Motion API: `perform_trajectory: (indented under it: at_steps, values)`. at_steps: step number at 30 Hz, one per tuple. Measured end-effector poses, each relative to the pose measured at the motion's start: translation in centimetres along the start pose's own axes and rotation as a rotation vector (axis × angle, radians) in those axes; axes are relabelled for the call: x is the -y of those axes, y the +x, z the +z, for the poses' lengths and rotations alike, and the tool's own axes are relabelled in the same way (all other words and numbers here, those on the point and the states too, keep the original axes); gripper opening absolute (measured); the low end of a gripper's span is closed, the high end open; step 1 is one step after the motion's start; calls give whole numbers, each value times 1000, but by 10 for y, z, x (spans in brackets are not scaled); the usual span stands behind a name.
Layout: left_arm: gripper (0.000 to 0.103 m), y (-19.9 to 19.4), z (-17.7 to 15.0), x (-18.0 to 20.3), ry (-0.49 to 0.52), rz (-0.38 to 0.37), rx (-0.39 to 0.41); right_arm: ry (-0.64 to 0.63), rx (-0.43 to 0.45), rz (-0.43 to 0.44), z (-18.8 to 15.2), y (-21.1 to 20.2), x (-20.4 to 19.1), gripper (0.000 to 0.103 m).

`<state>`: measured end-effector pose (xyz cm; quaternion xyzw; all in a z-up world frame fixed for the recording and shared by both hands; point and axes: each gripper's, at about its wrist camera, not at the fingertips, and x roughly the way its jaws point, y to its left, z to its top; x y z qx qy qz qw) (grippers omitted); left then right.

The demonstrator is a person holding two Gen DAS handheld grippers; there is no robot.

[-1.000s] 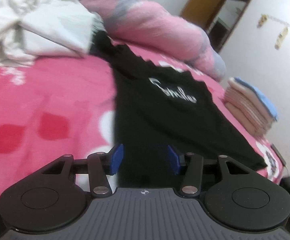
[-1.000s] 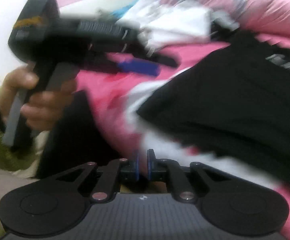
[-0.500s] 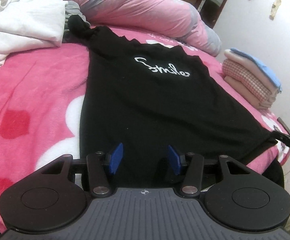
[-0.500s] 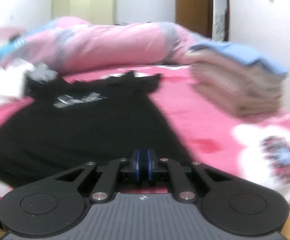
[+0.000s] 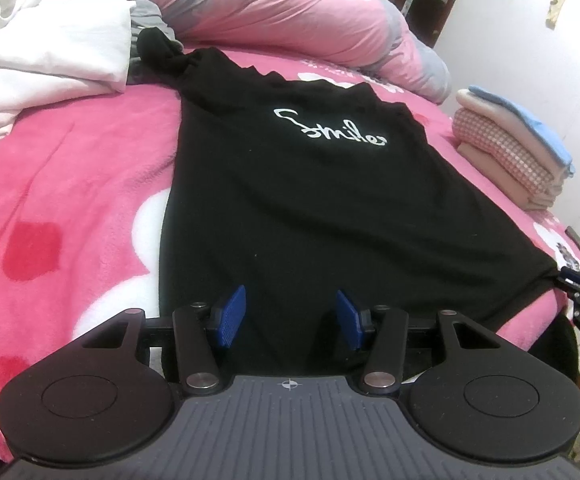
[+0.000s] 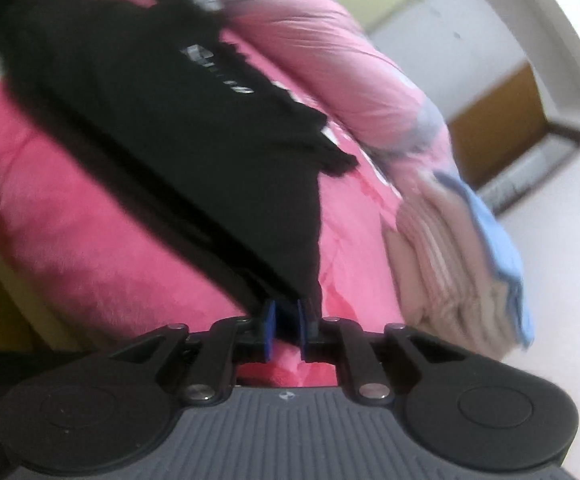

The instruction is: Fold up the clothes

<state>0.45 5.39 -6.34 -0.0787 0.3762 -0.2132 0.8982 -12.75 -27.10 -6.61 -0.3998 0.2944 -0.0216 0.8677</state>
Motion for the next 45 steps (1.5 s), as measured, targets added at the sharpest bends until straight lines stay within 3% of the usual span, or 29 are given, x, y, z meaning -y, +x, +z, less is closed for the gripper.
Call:
perform_trajectory:
  at_steps: [5,9,11,14,17,29,34,36,38,45]
  values:
    - [51,1,0,0,-3,1,1,-145,11,-9,3,5,-11,28]
    - [51,1,-1,-1,-7,1,5,-190,11,0,5,9,-14,29]
    - [51,1,-1,-1,-8,0,5,-185,6,10,7,10,-14,27]
    - [51,1,0,-2,-10,-3,5,-169,2,11,7,8,-13,10]
    - [51,1,0,-3,-12,-6,3,-142,12,-6,5,2,-13,3]
    - [51,2,1,-4,-11,-7,-3,-77,16,-50,-3,-7,-5,0]
    - [52,2,0,-2,-9,-3,-3,-99,21,-53,-4,-7,-6,7]
    - [53,2,0,-2,-8,-3,-3,-131,26,-46,-3,-6,-9,21]
    - [53,2,0,-2,-8,-4,-2,-164,30,-40,-3,-4,-11,26]
    - [53,2,0,-3,-10,-8,-2,-256,39,-40,1,6,-21,23]
